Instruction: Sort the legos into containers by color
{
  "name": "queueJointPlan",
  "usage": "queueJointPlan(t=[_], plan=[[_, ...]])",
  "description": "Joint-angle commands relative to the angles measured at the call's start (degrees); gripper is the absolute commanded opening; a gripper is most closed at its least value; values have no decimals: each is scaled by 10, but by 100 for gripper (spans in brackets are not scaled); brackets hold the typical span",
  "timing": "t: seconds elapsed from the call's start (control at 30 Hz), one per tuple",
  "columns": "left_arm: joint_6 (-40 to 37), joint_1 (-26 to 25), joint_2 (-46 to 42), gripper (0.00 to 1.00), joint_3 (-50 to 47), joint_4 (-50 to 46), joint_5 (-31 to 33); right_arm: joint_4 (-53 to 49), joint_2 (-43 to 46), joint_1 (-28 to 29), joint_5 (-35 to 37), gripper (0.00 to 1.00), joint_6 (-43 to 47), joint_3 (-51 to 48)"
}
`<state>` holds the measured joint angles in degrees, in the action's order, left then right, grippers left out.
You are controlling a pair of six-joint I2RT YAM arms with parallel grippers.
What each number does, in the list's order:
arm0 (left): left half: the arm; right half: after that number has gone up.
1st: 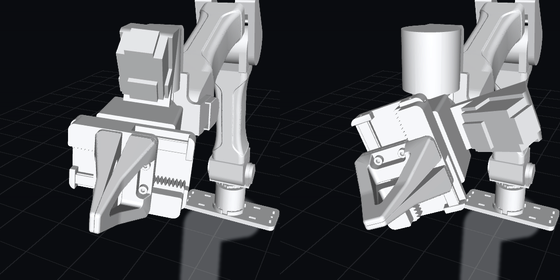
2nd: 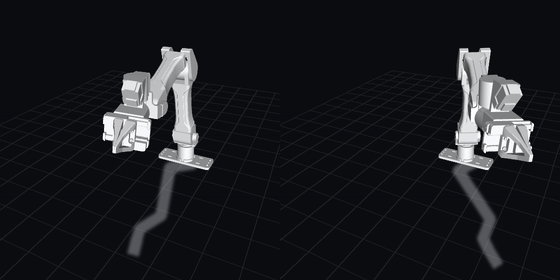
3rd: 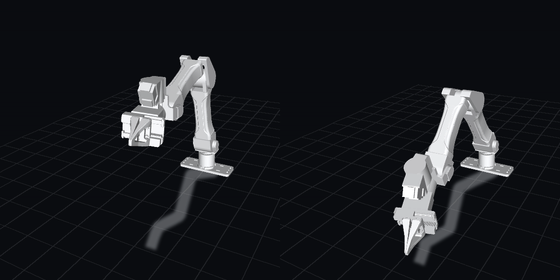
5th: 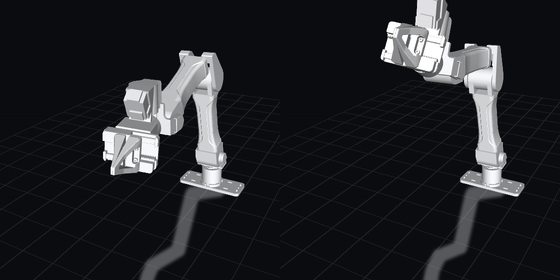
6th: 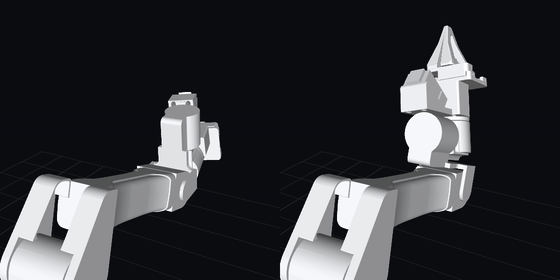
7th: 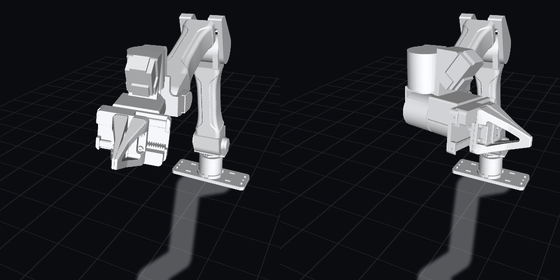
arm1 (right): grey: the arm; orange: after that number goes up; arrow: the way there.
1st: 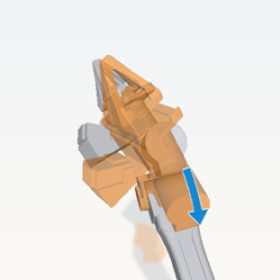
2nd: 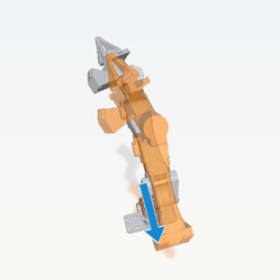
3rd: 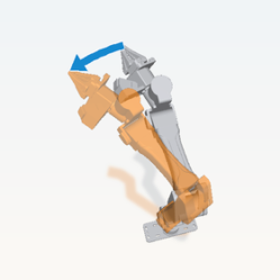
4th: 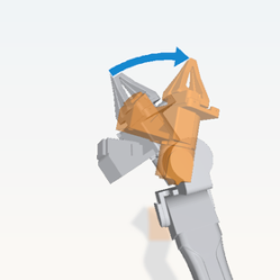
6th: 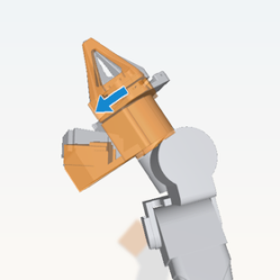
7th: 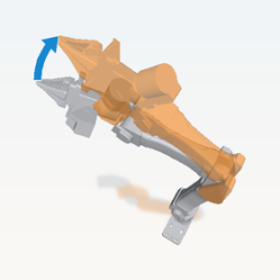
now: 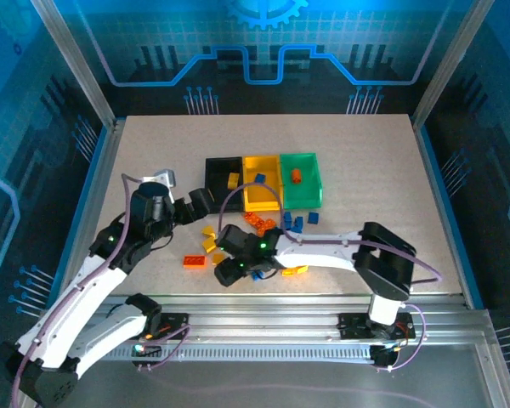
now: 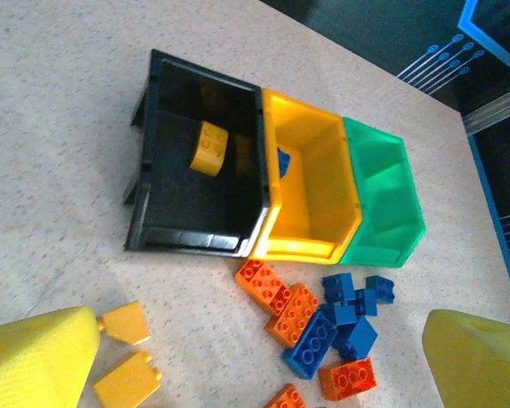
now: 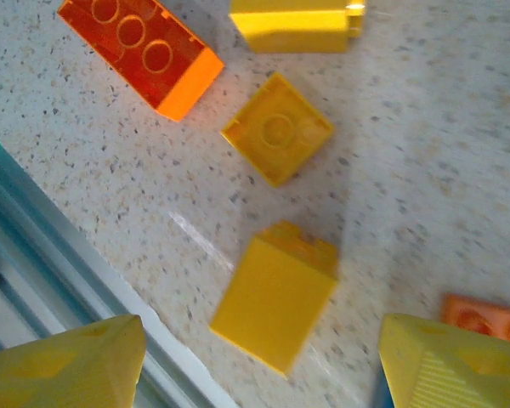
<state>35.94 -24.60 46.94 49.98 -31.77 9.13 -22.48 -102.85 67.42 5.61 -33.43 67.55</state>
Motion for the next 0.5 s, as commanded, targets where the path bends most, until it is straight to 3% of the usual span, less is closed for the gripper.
queueJointPlan(t=[0.0, 0.17, 0.47], plan=[[0, 2, -14, 99, -8, -34, 18, -28, -43, 8, 37, 74, -23, 34], [0, 3, -17, 99, -12, -33, 18, -47, -71, 13, 50, 68, -33, 46], [9, 3, -21, 99, -15, -27, 23, -26, -45, 14, 50, 40, -25, 21]])
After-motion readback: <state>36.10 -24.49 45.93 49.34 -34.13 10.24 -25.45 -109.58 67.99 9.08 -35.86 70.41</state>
